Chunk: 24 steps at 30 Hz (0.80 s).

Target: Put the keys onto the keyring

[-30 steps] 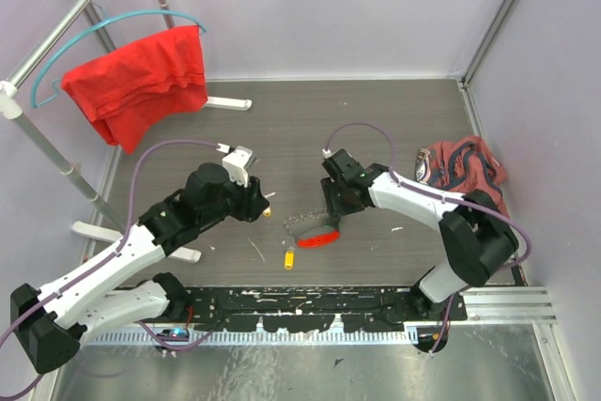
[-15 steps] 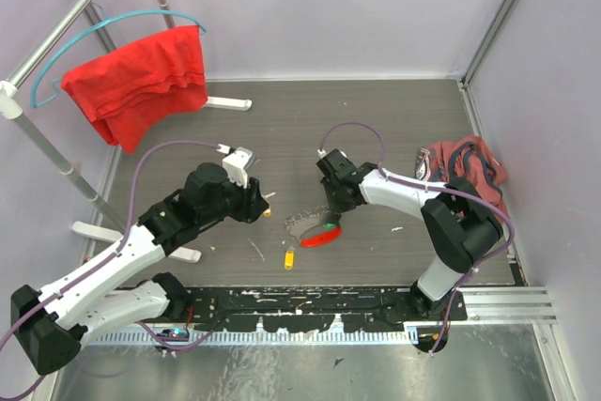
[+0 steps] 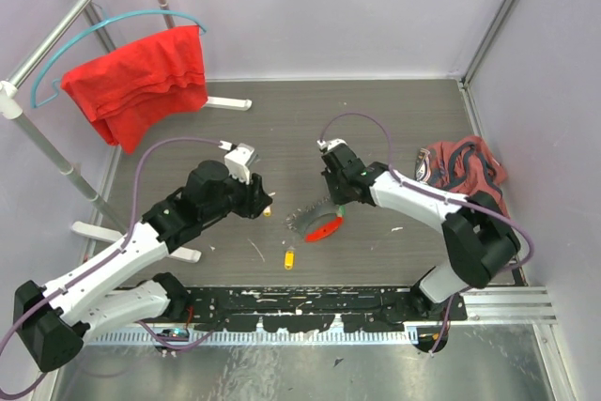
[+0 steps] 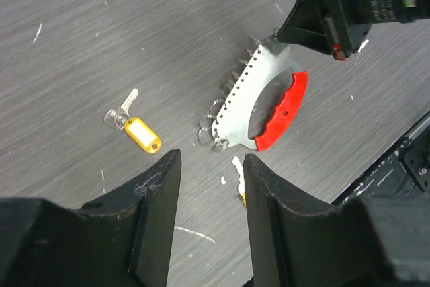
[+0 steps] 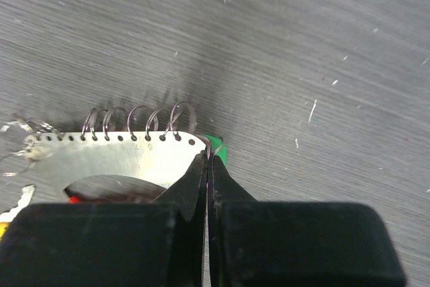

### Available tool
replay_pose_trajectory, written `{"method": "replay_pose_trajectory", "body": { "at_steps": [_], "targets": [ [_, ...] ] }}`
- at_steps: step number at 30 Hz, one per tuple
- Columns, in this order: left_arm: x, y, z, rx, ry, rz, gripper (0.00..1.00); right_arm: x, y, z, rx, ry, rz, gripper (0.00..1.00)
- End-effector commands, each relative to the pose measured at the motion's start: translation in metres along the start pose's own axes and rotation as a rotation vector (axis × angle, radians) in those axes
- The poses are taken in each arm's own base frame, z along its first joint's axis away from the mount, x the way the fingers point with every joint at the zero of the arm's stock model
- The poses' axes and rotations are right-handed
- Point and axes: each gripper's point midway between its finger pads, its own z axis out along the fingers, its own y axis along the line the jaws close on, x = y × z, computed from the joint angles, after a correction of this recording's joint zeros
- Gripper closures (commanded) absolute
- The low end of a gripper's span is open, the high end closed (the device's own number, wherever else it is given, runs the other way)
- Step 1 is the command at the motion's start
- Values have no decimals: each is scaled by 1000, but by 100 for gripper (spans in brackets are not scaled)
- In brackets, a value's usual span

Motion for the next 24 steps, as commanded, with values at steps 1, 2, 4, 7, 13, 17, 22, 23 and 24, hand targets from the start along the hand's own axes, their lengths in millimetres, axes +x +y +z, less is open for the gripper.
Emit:
{"method": "replay_pose_trajectory", "body": {
  "at_steps": [1, 2, 4, 7, 13, 17, 22, 23, 24],
  "targets": [
    [-22, -5, 9, 30, -92, 15, 51, -49, -2, -35, -15, -193, -51, 99],
    [-26, -5, 10, 37, -107, 15, 51, -54, 0, -40, -25, -212, -67, 99],
    [-33, -9, 14, 57, -134, 18, 52, -61, 3, -50, -49, -246, -92, 99],
    [-43, -14, 16, 93, -169, 19, 52, -73, 10, -66, -95, -313, -127, 99],
    [-60, -29, 12, 200, -239, 28, 48, -103, 22, -118, -201, -503, -169, 99],
    [-73, -47, 1, 302, -292, 60, 46, -116, 38, -160, -321, -636, -249, 99],
    [-86, -64, -17, 389, -344, 128, 36, -121, 58, -205, -465, -763, -368, 99],
    [-89, -66, -21, 399, -353, 143, 35, -122, 60, -213, -480, -783, -375, 99],
    [-91, -69, -26, 413, -359, 158, 34, -125, 62, -221, -493, -803, -377, 99]
  ]
}}
